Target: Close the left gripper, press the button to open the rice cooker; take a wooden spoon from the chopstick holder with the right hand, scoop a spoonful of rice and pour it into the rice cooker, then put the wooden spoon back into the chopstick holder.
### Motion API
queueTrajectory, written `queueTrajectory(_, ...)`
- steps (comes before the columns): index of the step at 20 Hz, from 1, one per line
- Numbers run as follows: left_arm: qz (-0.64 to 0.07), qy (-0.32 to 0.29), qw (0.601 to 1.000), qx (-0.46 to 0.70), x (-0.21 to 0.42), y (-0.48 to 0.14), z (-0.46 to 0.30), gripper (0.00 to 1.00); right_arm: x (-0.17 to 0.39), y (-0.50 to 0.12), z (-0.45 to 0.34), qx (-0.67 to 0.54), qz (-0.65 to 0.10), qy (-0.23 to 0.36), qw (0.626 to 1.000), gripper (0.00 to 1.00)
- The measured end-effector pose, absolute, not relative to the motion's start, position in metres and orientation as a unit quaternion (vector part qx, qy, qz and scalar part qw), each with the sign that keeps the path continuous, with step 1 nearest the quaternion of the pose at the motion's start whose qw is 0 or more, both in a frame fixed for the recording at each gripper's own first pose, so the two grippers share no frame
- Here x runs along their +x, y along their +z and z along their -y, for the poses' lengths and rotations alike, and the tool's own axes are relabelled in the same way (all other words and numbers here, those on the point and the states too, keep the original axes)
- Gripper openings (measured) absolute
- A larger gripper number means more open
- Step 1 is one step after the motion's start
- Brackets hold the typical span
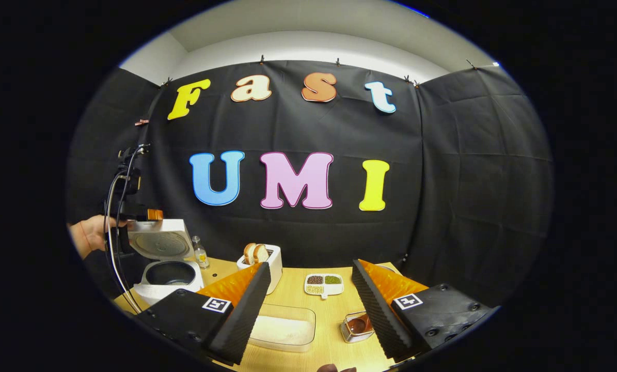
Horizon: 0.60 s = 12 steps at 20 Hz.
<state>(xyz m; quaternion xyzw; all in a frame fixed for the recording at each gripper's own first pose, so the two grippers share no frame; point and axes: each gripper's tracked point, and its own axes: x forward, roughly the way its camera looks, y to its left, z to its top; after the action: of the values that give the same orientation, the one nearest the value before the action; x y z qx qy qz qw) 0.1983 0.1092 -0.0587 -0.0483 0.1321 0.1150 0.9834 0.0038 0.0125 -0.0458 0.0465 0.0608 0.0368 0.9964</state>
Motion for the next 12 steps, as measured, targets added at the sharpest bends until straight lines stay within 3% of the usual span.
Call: queueTrajectory(12,-0.2,0.14,0.969,-0.032,0.146,-0.166,-0.065,1.0,-0.008,-0.062,0.007,0.037,-0.082,0.053,0.995,0.98)
